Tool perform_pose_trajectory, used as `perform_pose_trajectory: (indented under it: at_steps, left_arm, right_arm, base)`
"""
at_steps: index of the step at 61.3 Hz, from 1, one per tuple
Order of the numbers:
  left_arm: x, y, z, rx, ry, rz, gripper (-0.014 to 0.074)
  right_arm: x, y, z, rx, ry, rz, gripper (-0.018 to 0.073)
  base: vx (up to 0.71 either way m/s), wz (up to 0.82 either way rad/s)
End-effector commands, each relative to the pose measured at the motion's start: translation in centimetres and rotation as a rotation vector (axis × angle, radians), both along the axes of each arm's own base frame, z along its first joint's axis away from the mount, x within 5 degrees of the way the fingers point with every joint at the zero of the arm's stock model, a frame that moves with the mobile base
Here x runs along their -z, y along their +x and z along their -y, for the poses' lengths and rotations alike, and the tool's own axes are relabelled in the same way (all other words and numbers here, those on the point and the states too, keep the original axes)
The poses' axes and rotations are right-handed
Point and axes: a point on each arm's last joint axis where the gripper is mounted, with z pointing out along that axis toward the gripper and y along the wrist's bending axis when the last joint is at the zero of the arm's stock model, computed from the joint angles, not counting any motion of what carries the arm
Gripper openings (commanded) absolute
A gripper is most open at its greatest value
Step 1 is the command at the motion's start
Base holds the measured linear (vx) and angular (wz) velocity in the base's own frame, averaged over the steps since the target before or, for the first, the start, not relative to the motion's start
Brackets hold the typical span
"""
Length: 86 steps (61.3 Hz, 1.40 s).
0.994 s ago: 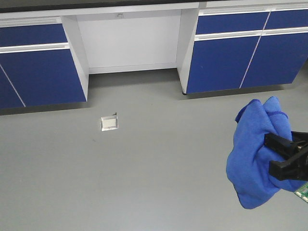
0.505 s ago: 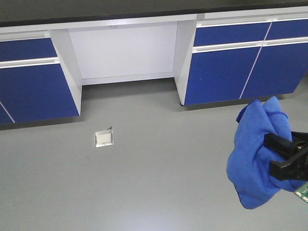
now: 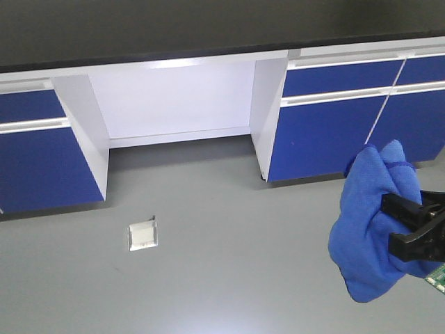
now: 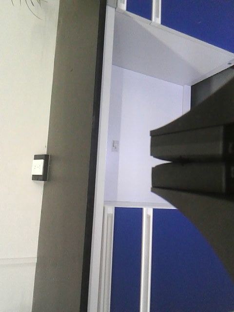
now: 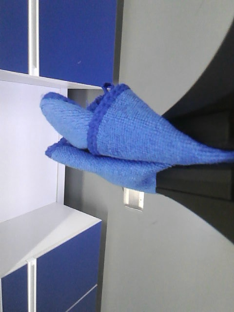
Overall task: Wipe right workspace with blue cloth
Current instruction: 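Hold the cloth in the right gripper while the base drives to another counter, then lower the held cloth toward the black countertop with the right gripper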
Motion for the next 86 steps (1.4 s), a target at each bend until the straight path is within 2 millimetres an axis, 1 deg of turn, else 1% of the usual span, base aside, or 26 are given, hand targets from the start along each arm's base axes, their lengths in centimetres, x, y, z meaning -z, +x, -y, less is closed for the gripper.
perform_pose_trajectory:
  at_steps: [1,30,86]
  left_arm:
    - [0.19,0.05,0.07,0.01,-0.004,0.069,-0.0006]
    - [0.19,0.05,0.07,0.01,-0.004,0.069,-0.0006]
    - [0.19,0.05,0.07,0.01,-0.004,0.069,-0.0006]
  right_arm:
    - [-1.41,0.42,0.08,0.026,0.019,0.076,0.0002]
    - [-1.29,0.3,0.0,0.015,0.02,0.059,0.0002]
    - [-1.28,0.29,-0.02,0.013,0.02,0.056,0.0002]
  base:
    - [0.36,-0.02]
    - [0.38,0.02]
    - [0.39,0.12]
